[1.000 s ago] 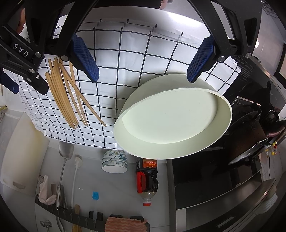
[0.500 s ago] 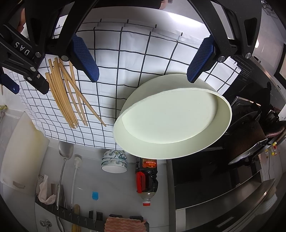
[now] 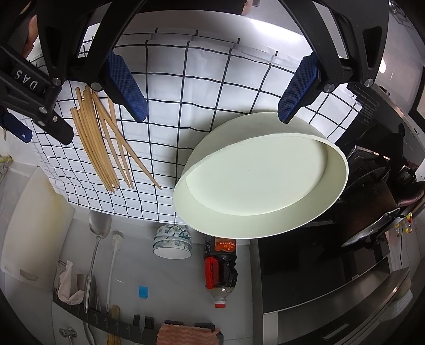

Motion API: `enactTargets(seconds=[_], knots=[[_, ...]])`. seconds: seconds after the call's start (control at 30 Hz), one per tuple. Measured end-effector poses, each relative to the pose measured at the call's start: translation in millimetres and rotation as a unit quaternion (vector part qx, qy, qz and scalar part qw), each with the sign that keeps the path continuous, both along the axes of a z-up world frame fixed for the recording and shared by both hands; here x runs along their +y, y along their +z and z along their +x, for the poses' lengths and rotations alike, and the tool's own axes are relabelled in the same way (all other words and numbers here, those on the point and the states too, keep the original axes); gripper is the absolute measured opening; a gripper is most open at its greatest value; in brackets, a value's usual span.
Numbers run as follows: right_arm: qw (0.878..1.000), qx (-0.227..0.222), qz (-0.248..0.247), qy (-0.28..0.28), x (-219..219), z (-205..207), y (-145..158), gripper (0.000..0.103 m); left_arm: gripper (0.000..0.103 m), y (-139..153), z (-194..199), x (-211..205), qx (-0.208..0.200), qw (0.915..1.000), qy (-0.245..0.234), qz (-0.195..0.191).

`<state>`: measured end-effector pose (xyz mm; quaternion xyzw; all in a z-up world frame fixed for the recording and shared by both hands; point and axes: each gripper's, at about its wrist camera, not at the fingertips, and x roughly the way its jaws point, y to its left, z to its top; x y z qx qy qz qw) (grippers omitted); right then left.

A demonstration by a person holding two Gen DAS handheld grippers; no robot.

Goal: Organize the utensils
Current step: 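Grasp one wooden chopstick with the left tool while the right tool grasps another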

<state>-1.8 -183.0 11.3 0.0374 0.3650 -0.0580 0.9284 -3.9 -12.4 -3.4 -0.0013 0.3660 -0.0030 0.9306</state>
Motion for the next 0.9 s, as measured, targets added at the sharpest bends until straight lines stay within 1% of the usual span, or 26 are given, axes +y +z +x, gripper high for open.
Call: enactTargets(seconds=[0.13,0.23,0.3,0.43,0.6,0.67,0.73,0.83,0.9], knots=[[1.0,0.001,-0.009,-0.015,-22,6,2,0.095,0.097,2,3,-7,0.003,1.0,0.001,-0.003],[0.999,-0.005,-0.014,-0.032,-44,10,3,0.095,0.097,0,8,-13,0.009,0.9999,0.001,-0.013],[0.999,-0.009,-0.008,-0.035,-59,11,3,0.095,0.097,-2,13,-19,0.016,0.9997,-0.003,-0.019],[0.999,-0.016,0.021,-0.017,-87,16,-2,0.095,0.097,-7,22,-37,0.03,0.9991,-0.021,-0.024],[0.999,0.021,0.045,0.005,-105,39,-21,0.094,0.097,-16,34,-61,0.042,0.9978,-0.04,-0.033],[0.998,0.048,0.043,0.023,-105,52,-30,0.094,0.097,-20,39,-68,0.05,0.997,-0.045,-0.039],[0.996,0.079,0.029,0.027,-104,65,-39,0.094,0.097,-25,43,-73,0.058,0.9965,-0.044,-0.041],[0.996,0.082,0.01,0.018,-107,77,-46,0.094,0.097,-35,50,-81,0.072,0.9966,-0.032,-0.027],[0.995,0.098,0.013,0.021,-111,87,-53,0.094,0.097,-43,55,-84,0.084,0.996,-0.025,-0.016]])
